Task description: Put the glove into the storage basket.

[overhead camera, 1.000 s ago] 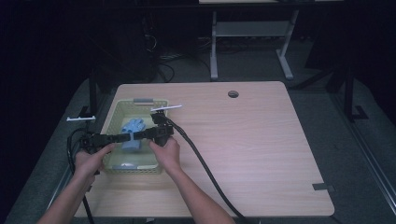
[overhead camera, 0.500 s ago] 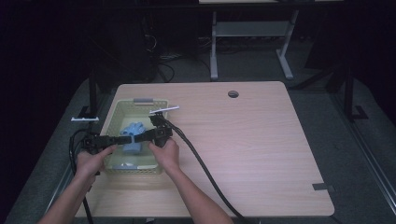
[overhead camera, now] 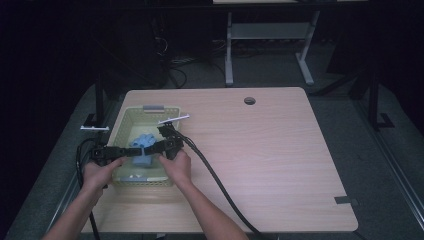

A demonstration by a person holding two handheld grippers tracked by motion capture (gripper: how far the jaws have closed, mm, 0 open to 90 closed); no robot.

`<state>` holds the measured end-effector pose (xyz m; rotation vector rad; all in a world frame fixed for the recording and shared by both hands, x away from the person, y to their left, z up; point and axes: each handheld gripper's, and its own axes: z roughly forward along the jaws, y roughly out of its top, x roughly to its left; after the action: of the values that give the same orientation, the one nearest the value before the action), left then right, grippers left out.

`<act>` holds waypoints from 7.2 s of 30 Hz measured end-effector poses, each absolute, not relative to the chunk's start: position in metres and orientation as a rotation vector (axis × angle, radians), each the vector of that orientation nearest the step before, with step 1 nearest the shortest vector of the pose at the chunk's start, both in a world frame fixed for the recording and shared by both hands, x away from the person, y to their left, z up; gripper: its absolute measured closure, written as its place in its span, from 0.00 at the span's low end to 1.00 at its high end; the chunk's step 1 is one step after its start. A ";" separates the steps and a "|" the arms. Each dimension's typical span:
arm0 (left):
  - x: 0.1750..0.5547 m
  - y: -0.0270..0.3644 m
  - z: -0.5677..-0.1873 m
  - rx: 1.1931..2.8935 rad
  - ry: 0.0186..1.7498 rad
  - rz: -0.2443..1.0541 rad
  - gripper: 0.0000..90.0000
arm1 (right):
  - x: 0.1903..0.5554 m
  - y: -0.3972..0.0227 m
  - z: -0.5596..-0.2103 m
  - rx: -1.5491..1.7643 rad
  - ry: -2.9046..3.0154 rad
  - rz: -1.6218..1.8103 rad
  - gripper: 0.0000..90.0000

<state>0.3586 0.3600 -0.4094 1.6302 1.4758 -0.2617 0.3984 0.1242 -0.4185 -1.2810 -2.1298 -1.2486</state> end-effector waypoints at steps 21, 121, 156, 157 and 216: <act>0.360 0.355 -0.412 1.729 1.488 -0.210 0.88 | 0.396 0.128 -0.421 -1.325 -2.185 -1.197 0.81; 0.366 0.308 -0.373 1.710 1.338 -0.105 0.41 | 0.399 -0.010 -0.379 -1.395 -2.002 -1.528 0.50; 0.359 0.258 -0.368 1.729 1.192 -0.180 0.31 | 0.384 -0.100 -0.390 -1.541 -1.918 -1.569 0.39; 0.359 0.256 -0.368 1.730 1.188 -0.181 0.31 | 0.383 -0.102 -0.391 -1.548 -1.918 -1.569 0.39; 0.323 0.120 -0.392 1.865 0.936 -0.268 0.29 | 0.326 -0.237 -0.431 -1.788 -1.810 -1.571 0.34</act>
<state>0.3229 0.1198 -0.3923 1.8651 0.9363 -0.2683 0.3258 -0.2367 -0.4312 -1.7875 -1.8097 -1.5708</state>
